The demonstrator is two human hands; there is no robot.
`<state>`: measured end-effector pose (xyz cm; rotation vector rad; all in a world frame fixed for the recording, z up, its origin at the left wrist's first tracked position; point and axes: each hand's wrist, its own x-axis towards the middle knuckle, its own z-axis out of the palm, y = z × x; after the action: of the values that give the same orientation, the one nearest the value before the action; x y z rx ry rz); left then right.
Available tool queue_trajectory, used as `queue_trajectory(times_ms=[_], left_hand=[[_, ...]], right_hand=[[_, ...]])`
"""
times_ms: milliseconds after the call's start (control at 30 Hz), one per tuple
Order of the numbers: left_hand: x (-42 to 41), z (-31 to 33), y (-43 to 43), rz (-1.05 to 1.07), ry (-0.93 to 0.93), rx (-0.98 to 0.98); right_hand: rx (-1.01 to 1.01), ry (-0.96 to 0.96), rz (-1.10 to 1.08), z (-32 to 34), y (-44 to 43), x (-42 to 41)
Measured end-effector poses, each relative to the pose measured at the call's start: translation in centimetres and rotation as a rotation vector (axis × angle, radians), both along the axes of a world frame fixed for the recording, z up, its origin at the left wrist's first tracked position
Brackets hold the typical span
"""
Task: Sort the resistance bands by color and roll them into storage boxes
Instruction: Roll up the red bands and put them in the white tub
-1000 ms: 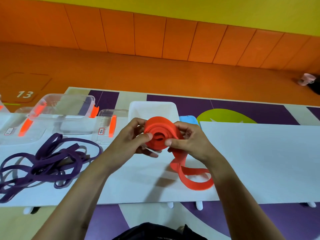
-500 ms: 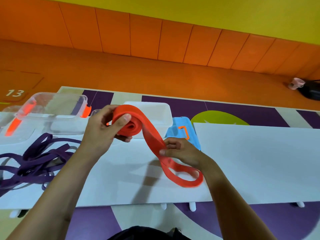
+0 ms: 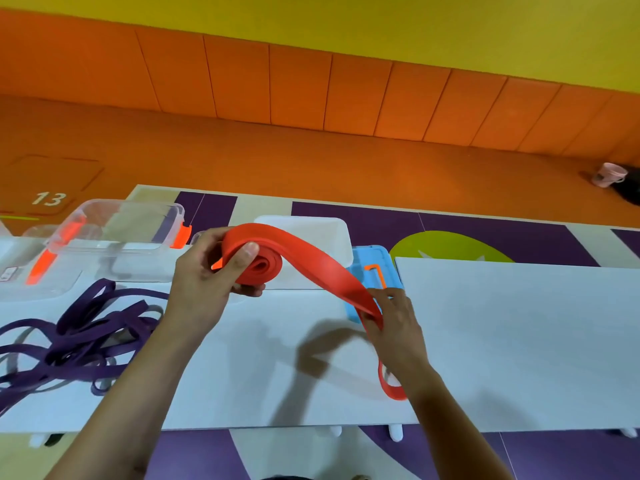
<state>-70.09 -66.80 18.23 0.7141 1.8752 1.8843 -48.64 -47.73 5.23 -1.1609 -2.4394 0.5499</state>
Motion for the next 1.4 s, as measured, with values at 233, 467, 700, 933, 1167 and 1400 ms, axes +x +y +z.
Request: queue_trajectory(times_ms=[233, 467, 700, 933, 1167, 1400], left_hand=[[0.1, 0.5, 0.9, -0.046, 0.052, 0.002], [-0.2, 1.0, 0.7, -0.153, 0.130, -0.084], [0.0, 1.6, 0.0, -0.294, 0.197, -0.183], [-0.2, 2.2, -0.8, -0.323, 0.219, -0.179], [-1.1, 2.2, -2.3, -0.323, 0.235, -0.206], [-0.9, 1.6, -2.2, -0.311, 0.222, -0.176]], right_hand=[[-0.274, 0.152, -0.101, 1.9, 0.1, 0.3], [-0.853, -0.241, 0.416, 2.1, -2.0, 0.9], [-0.676, -0.186, 0.251, 3.5, -0.7, -0.3], [-0.639, 0.368, 0.432, 8.5, -2.9, -5.6], [-0.528, 0.409, 0.391, 9.8, -2.7, -6.0], [-0.382, 0.285, 0.420, 13.4, -1.6, -4.9]])
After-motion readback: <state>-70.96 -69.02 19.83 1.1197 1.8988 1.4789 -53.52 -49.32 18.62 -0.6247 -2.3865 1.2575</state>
